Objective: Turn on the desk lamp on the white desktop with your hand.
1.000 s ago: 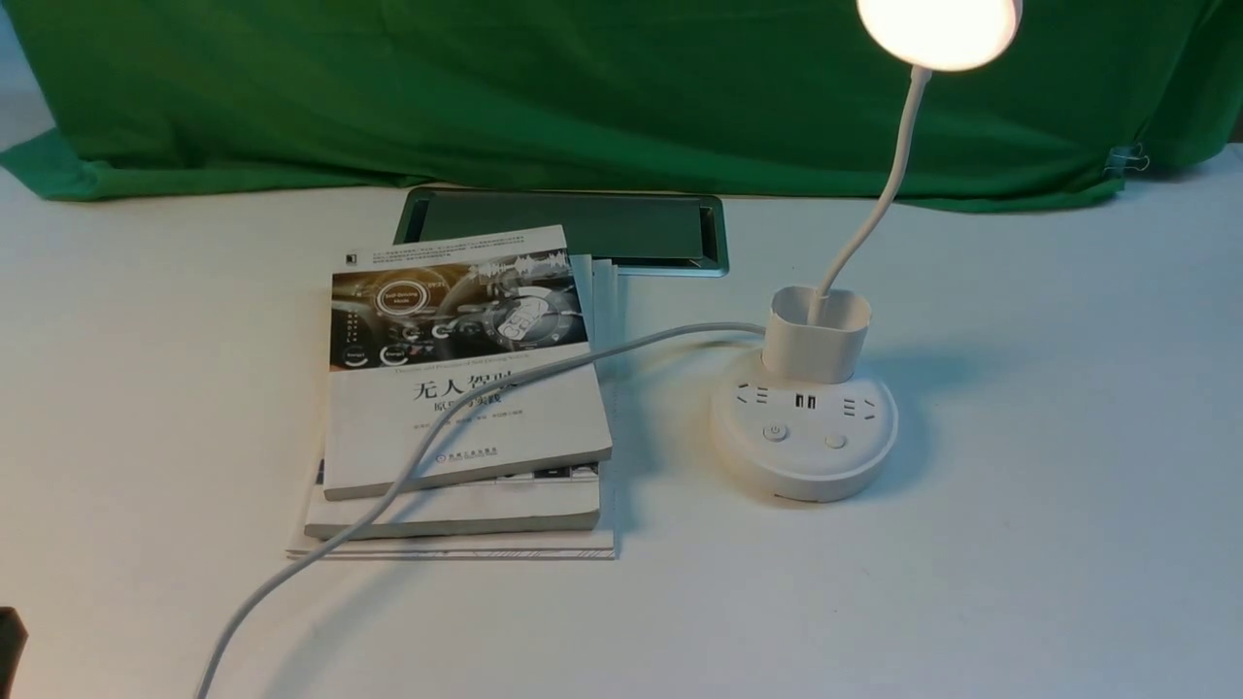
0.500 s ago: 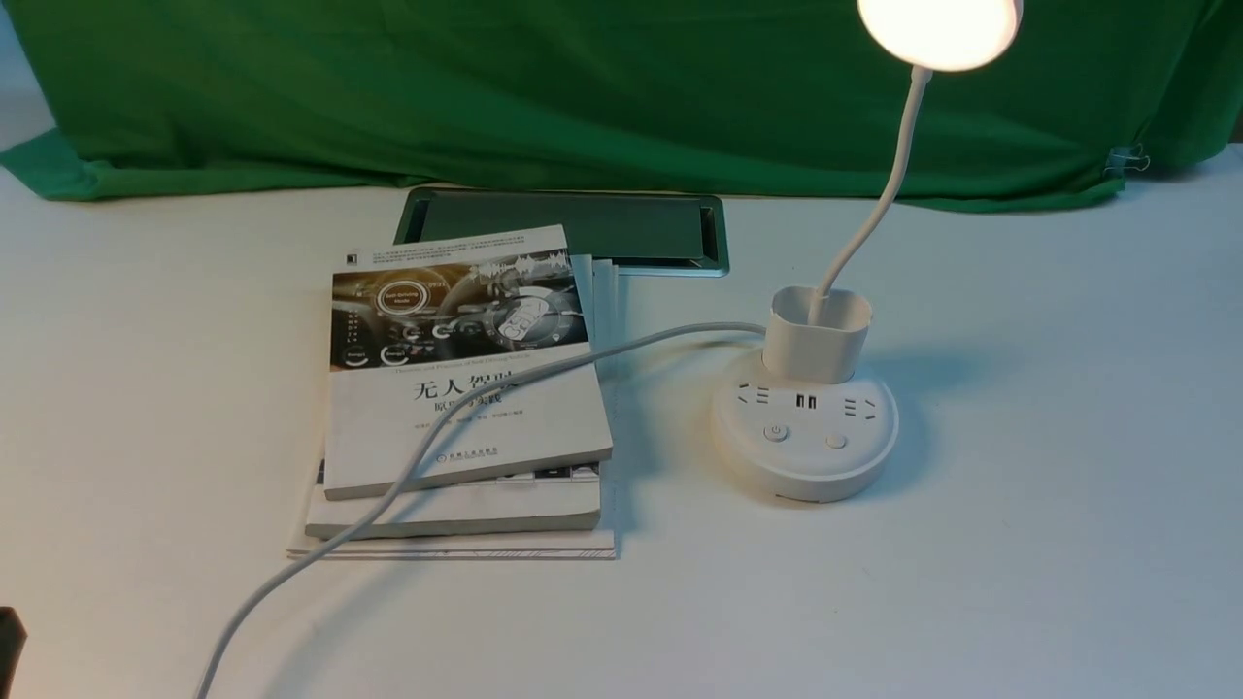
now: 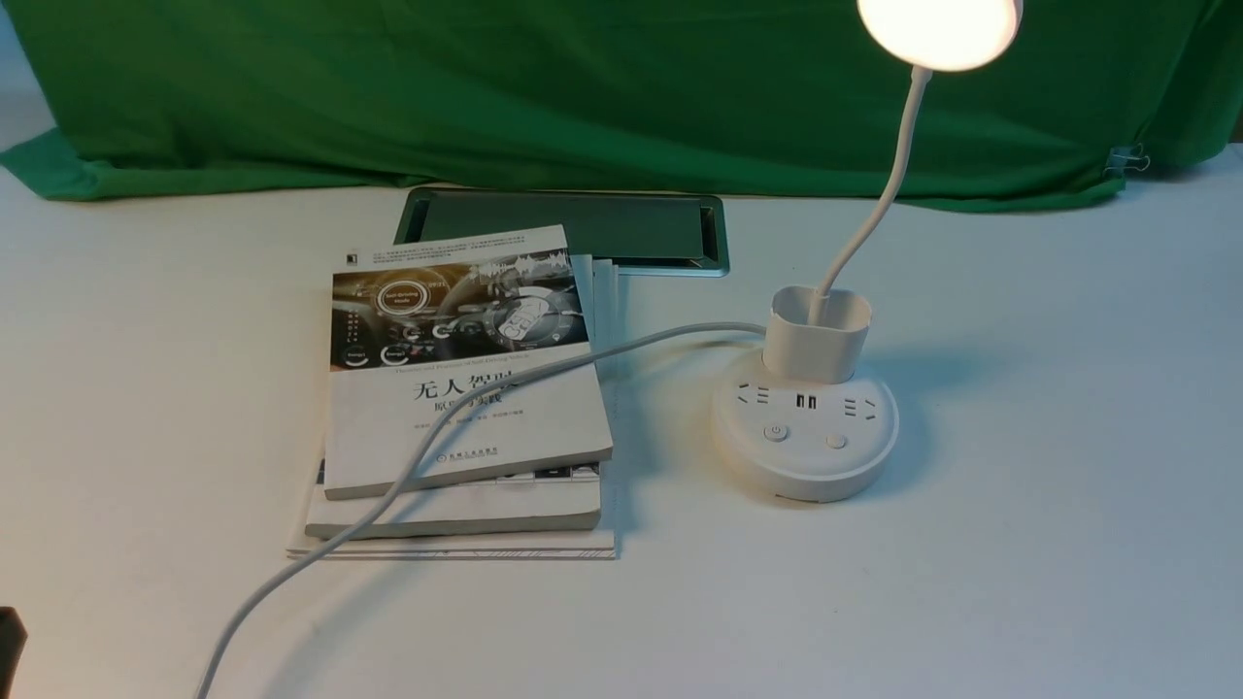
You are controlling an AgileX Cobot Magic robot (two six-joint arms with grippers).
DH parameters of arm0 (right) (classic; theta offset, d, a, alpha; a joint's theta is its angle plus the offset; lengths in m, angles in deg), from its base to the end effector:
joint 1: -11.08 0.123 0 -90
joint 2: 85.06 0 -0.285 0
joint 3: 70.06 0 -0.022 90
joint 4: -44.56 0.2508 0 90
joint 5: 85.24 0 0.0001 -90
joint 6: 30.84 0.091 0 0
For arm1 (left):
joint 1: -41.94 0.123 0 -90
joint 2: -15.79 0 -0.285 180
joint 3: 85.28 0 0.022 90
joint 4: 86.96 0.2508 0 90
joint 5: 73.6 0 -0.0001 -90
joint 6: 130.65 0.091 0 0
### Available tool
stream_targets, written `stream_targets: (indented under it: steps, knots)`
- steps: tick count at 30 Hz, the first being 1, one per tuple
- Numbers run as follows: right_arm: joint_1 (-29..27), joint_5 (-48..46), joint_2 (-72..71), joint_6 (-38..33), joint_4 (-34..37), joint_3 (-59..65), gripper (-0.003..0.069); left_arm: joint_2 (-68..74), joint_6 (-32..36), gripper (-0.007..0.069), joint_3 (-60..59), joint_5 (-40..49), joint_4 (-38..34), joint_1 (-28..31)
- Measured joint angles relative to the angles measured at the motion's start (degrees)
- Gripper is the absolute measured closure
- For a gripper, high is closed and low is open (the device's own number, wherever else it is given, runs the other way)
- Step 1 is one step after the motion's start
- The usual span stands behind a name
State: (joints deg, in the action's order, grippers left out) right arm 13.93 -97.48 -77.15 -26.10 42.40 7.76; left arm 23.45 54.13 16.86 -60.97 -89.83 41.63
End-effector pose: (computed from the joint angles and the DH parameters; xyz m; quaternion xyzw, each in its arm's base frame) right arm 0.0563 0.0021 0.1901 0.0012 0.7545 0.0284 0.6557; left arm 0.0559 -0.0013 0.1895 0.0187 0.7552 0.0054 0.6552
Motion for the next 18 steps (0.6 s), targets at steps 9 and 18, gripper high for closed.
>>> stream_targets:
  steps: [9, 18]
  knots:
    - [0.0, 0.0, 0.0, 0.0, 0.0, 0.0, 0.0426, 0.0, 0.0, 0.0603, 0.0, 0.0, 0.0, 0.0]
    - [0.0, 0.0, 0.0, 0.0, 0.1, 0.0, 0.0422, 0.0, 0.0, 0.0603, 0.0, 0.0, 0.0, 0.0]
